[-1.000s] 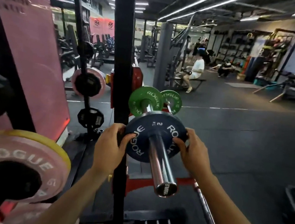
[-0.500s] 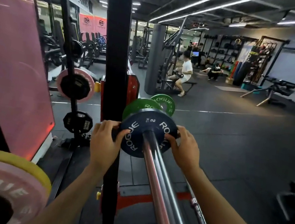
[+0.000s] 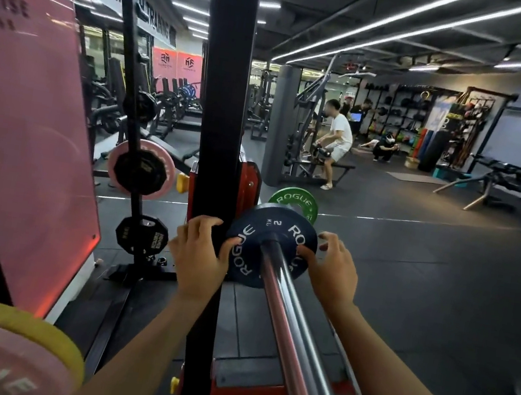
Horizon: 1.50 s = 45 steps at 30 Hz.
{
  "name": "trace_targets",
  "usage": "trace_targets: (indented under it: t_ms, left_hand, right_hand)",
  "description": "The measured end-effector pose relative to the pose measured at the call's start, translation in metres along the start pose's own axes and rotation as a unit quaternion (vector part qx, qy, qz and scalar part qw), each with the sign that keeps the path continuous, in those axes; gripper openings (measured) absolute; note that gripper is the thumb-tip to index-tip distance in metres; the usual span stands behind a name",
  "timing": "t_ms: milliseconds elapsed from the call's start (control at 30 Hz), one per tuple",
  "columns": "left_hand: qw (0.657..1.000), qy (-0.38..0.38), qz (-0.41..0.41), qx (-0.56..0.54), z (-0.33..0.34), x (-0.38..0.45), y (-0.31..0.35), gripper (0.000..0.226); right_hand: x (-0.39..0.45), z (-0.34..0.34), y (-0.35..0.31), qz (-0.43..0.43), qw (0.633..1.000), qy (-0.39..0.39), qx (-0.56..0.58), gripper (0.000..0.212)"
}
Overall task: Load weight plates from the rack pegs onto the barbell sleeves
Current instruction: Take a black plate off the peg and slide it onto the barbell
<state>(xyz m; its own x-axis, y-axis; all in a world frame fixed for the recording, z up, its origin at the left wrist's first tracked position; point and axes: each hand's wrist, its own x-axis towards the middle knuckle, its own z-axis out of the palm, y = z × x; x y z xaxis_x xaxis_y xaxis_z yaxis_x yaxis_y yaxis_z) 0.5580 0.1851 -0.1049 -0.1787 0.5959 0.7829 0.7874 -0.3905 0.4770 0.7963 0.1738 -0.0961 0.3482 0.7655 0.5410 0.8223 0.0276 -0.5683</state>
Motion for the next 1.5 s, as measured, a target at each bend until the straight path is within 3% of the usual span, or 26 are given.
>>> trace_targets:
  t_ms: [167, 400, 900, 1233, 1500]
  left_hand:
    - [0.998, -0.019, -0.021, 0.056, -0.021, 0.000, 0.010, 0.059]
    - [0.995, -0.041, 0.013, 0.093, -0.068, -0.029, 0.048, 0.053]
    - [0.982, -0.106, 0.012, 0.153, -0.210, -0.161, 0.158, 0.062]
    - [0.974, -0.074, -0.001, 0.212, -0.325, -0.177, 0.127, 0.055]
    - [0.958, -0.038, -0.085, 0.270, -0.472, -0.196, 0.032, 0.061]
  right_hand:
    - [-0.014, -0.027, -0.008, -0.008, 0.999, -0.015, -0.030, 0.068]
    - [-0.046, -0.096, -0.007, -0.092, 0.992, -0.016, -0.084, 0.052]
    - [-0.187, -0.213, -0.020, -0.176, 0.977, -0.090, -0.076, 0.057]
    - [-0.259, -0.217, -0.120, -0.280, 0.954, -0.102, -0.031, 0.061]
    - [-0.343, -0.157, -0.261, -0.338, 0.927, -0.159, 0.031, 0.065]
